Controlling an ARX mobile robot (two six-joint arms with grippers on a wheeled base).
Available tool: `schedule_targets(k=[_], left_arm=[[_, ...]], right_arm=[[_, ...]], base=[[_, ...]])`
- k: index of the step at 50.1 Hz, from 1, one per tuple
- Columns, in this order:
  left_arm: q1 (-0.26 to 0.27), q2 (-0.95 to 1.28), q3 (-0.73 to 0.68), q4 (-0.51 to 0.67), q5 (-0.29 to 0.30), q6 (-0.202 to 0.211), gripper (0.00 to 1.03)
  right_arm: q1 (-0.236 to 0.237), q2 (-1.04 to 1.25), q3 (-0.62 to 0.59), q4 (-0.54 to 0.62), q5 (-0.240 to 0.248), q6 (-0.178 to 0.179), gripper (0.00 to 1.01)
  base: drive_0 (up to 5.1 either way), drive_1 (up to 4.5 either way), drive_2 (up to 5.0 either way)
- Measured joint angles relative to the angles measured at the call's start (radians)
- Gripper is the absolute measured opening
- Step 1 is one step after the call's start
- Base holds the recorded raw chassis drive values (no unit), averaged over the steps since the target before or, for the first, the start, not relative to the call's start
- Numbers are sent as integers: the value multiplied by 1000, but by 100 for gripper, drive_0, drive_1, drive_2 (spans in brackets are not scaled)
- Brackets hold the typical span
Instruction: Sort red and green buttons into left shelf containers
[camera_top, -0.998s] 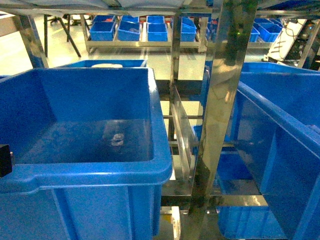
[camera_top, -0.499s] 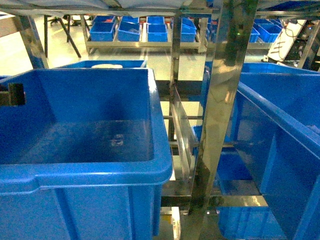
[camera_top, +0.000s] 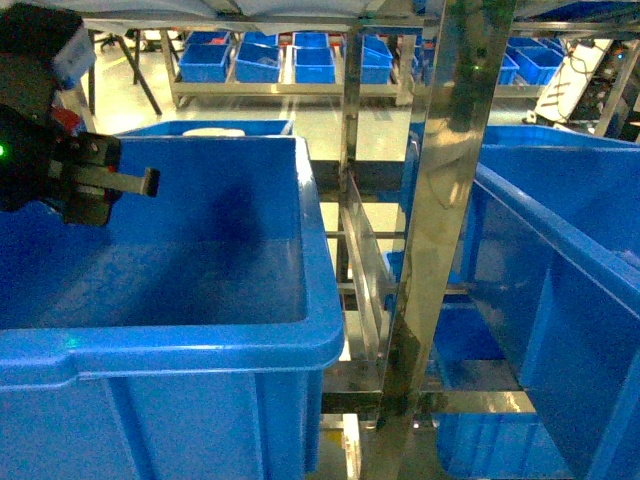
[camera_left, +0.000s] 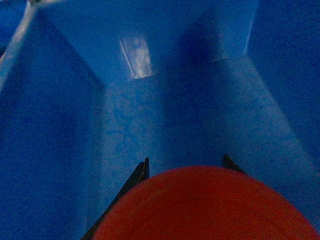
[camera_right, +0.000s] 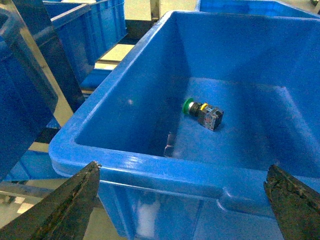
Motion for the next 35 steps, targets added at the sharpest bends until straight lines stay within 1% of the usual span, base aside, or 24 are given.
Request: schedule_targets(k=[2, 6, 11, 13, 17, 18, 20, 21, 22, 26, 28, 30, 34, 35], left_arm=[[10, 52, 32, -17, -5, 26, 37], [24, 104, 62, -44, -12, 51, 37], [43, 161, 99, -113, -13, 68, 37], [58, 182, 105, -120, -24, 74, 37], [71, 196, 106, -138, -33, 77, 37], [77, 198, 108, -150, -31, 74, 39], [80, 201, 109, -156, -32, 75, 42], [83, 201, 109, -155, -34, 75, 46], [83, 201, 109, -155, -34, 76, 47], [87, 203, 115, -145, -31, 77, 63], [87, 203, 115, -141, -31, 77, 67], [84, 203, 115, -137, -27, 77, 74], [84, 203, 114, -128, -11, 66, 92], [84, 203, 114, -127, -8, 63, 93]], right_arm=[[0, 0, 0, 0, 0, 0, 98], [0, 0, 0, 0, 0, 0, 98], [0, 0, 0, 0, 0, 0, 98], [0, 0, 0, 0, 0, 0, 98], [0, 0, 0, 0, 0, 0, 98], [0, 0, 0, 0, 0, 0, 98], [0, 0, 0, 0, 0, 0, 98], [0, 0, 0, 0, 0, 0, 98], [0, 0, 0, 0, 0, 0, 98], [0, 0, 0, 0, 0, 0, 98], [0, 0, 0, 0, 0, 0, 98], [0, 0, 0, 0, 0, 0, 98], [0, 0, 0, 0, 0, 0, 98], [0, 0, 0, 0, 0, 0, 98]], base=[[0, 0, 0], [0, 0, 0], [0, 0, 0], [0, 0, 0], [0, 0, 0], [0, 0, 0], [0, 0, 0], [0, 0, 0], [0, 0, 0], [0, 0, 0], [0, 0, 0], [0, 0, 0], [0, 0, 0], [0, 0, 0]])
